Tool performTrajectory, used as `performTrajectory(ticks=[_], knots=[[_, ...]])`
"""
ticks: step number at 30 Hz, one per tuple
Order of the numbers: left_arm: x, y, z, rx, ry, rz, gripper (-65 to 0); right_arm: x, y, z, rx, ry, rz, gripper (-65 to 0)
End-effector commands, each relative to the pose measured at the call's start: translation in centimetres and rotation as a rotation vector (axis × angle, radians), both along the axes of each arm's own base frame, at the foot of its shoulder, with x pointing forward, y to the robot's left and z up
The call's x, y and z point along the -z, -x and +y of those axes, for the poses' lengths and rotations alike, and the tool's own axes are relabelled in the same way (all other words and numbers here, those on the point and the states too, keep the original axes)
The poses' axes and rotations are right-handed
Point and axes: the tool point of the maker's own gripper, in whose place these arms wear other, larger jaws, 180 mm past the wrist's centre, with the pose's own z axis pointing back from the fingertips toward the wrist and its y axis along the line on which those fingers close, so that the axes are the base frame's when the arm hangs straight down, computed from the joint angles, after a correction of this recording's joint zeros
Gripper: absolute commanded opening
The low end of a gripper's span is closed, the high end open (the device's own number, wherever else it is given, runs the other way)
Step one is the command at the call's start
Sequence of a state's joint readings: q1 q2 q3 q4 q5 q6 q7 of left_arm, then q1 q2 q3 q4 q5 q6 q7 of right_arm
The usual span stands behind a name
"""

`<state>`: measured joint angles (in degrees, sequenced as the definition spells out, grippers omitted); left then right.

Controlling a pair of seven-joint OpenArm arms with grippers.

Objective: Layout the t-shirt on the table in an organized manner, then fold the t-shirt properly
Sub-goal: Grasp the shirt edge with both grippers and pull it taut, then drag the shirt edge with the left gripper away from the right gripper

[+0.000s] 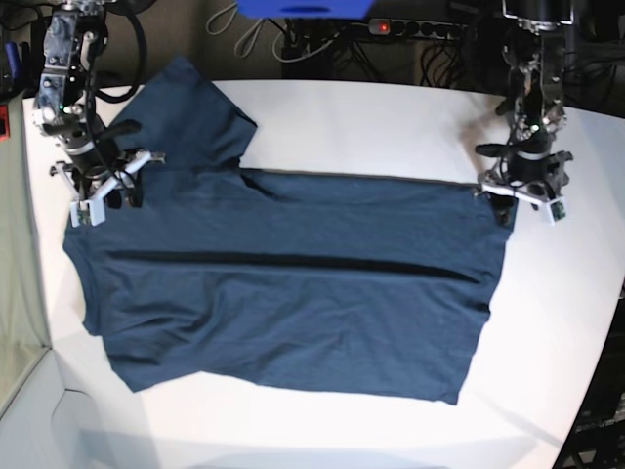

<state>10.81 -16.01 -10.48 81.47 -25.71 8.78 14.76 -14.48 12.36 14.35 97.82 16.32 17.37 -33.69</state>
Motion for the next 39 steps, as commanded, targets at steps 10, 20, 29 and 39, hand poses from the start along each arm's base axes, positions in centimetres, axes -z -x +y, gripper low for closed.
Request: performTrajectory(ticks=[10,20,29,39], knots=[[-1.5,-1.5,0.7,-0.002,-0.027,-0.053,-39.1,-1.1,-0.7,-0.3,-0.003,0.008,-0.043,-46.1],[-0.8,-2.2,-1.8,0.067,-0.017,-0.038,-65.0,-1.1,-0.7,-0.3,-0.003,0.008,-0.040,-46.1],[-3.5,-1.6,-2.7,0.094,-0.023,-0.105,-64.9,-1.0,-0.6,-0.3,-0.003,0.006,-0.040,-46.1],[-6.3,2.8,-2.5,0.091,-0.043,-0.142,-64.9,-0.6,-0.4,0.3,0.005,-0.014,-0.031,-46.1]])
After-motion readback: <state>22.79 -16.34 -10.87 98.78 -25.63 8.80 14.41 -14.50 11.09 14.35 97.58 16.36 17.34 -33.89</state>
